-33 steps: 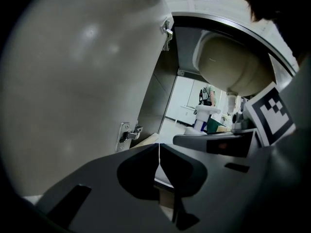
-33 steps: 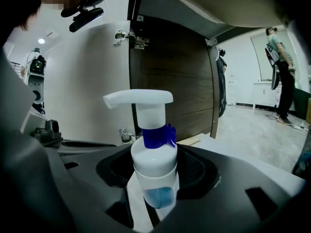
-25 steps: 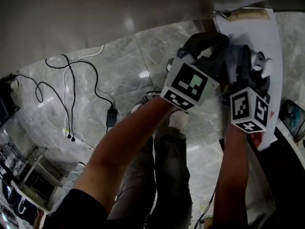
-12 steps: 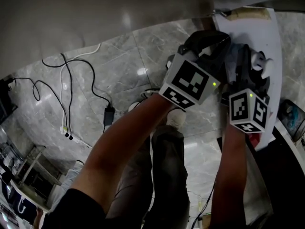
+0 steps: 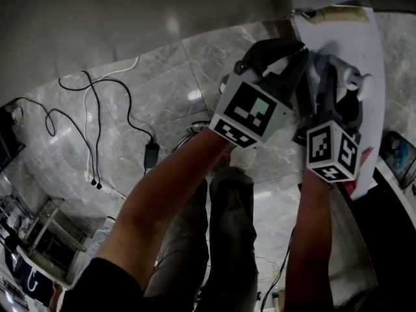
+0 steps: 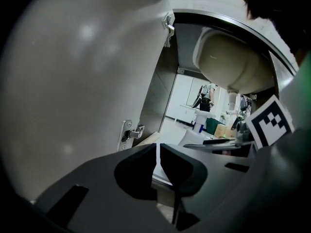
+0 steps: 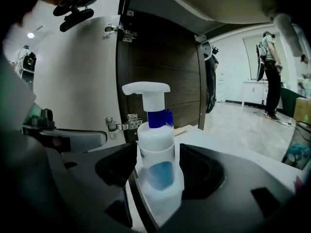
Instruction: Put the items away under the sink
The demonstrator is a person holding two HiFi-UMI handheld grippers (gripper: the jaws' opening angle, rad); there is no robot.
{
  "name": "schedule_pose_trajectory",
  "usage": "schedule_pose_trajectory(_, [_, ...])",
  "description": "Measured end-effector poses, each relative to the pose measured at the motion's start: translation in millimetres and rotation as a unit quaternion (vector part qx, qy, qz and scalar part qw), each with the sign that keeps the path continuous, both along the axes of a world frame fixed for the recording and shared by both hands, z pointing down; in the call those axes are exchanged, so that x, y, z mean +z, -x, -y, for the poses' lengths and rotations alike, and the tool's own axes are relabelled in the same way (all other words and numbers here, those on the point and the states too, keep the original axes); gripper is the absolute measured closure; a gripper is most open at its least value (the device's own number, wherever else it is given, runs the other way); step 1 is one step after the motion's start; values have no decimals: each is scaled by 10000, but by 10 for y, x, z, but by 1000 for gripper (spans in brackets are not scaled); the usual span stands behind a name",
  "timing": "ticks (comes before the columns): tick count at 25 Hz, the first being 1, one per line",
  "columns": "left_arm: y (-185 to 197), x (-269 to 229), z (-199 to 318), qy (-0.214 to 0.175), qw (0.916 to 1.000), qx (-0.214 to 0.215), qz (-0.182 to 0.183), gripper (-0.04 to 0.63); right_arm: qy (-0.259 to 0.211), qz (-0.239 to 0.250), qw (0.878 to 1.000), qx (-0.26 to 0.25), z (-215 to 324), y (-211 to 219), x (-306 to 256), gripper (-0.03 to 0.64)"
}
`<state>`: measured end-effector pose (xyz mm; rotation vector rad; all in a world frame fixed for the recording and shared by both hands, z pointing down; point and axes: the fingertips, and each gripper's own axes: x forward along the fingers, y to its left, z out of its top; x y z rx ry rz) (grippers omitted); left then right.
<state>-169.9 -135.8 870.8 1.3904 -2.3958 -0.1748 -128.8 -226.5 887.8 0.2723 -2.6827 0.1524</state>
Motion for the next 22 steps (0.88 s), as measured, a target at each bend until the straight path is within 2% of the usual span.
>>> schedule_pose_trajectory(8, [-219, -193, -192, -17, 10000, -20, -74, 581, 112, -51, 9989, 458, -72, -290, -170, 368])
schedule_pose_trajectory(18, [-466, -565, -500, 65, 9991, -244, -327, 581, 336, -180, 9979, 526, -388, -583, -580, 370])
schedule_pose_trajectory(22, [-488, -737, -665, 66, 9982, -390, -445, 581, 263, -177, 9989, 339, -564, -631, -841, 377])
